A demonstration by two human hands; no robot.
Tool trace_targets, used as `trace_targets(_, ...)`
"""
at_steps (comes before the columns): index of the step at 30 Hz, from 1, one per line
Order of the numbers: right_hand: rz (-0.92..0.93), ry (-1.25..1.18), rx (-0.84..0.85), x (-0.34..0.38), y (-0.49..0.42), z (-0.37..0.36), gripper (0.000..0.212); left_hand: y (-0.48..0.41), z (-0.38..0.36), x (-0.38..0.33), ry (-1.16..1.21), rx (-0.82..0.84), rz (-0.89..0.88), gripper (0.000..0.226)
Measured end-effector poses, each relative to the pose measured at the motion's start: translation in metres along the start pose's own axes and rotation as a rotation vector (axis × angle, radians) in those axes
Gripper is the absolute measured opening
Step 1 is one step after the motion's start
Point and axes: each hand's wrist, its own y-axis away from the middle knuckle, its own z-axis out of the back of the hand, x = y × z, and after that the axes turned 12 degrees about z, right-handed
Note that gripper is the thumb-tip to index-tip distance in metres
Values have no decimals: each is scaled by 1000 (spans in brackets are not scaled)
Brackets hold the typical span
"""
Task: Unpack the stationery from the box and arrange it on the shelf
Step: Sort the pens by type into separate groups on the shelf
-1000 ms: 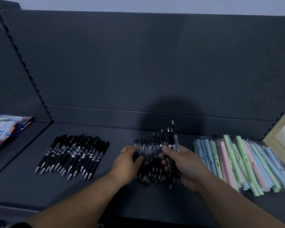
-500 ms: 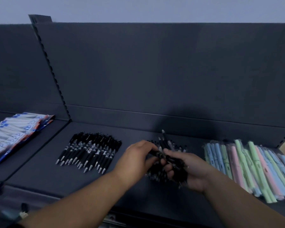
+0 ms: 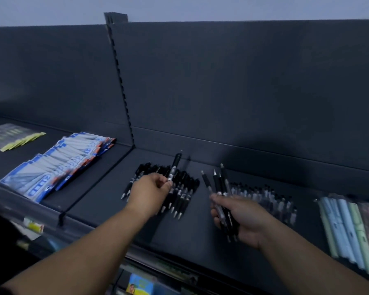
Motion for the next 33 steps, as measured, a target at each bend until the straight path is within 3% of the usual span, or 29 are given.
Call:
trace_targets(8,28,9,-52,-10,-20,-49,9,-51,32,46,-151,-40,100,18)
trace_targets(12,25,3,-55,-13,-30,-66,16,-68,33,57,-174,-1,101,18)
trace_targets(21,11,-10,-46,-15,-41,-87,15,-77,35,70,-116,102,-11,10)
trace_targets(25,14,-4,-14,-13,-43,-98,10,-71,37,55,-1,44,-117,13)
trace_targets(27,14,14,37,-11,-44,-103,9,-62,36,40,84,146,-133,18)
trace_targets(30,12,50,150,-9,-44,-109,13,-48,36,24,331,498,24,26)
trace_targets(33,17,79,172,-10,-44,-111,16,-45,39,20,560,620,177,26)
